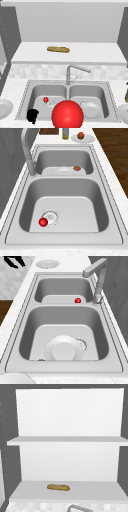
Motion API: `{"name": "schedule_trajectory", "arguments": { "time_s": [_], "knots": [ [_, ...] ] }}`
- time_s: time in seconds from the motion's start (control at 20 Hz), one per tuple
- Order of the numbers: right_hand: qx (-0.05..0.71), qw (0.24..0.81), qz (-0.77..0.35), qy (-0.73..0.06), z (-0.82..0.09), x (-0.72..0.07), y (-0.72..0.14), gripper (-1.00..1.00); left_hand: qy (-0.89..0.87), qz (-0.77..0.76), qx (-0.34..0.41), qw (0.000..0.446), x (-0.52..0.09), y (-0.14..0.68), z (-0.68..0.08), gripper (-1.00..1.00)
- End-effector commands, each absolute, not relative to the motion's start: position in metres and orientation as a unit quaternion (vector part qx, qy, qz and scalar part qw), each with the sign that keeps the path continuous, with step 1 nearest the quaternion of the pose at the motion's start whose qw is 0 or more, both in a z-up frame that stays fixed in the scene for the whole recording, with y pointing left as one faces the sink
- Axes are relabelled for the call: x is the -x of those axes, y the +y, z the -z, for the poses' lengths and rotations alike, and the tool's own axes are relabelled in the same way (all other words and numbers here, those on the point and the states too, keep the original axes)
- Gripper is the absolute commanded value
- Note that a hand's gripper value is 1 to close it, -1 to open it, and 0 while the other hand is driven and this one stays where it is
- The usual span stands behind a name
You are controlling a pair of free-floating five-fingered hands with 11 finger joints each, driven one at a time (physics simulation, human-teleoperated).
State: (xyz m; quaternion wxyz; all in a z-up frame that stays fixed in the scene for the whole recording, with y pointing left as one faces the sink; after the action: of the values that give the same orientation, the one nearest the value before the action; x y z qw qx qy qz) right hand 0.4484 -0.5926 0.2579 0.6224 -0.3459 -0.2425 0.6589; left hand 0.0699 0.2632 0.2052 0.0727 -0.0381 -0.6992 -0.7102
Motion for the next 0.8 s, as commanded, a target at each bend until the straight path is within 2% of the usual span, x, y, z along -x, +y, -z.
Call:
{"name": "schedule_trajectory", "arguments": {
  "time_s": [0.0,0.75],
  "knots": [
    [0.331,0.622,-0.672,-0.228,-0.25,-0.449,-0.593,-1.0,-0.699,0.71,0.038,0.073,-0.07,0.263,-0.205,0.0],
    [0.327,0.623,-0.67,-0.235,-0.253,-0.48,-0.604,-1.0,-0.699,0.71,0.038,0.073,-0.07,0.263,-0.205,0.0]
  ]
}}
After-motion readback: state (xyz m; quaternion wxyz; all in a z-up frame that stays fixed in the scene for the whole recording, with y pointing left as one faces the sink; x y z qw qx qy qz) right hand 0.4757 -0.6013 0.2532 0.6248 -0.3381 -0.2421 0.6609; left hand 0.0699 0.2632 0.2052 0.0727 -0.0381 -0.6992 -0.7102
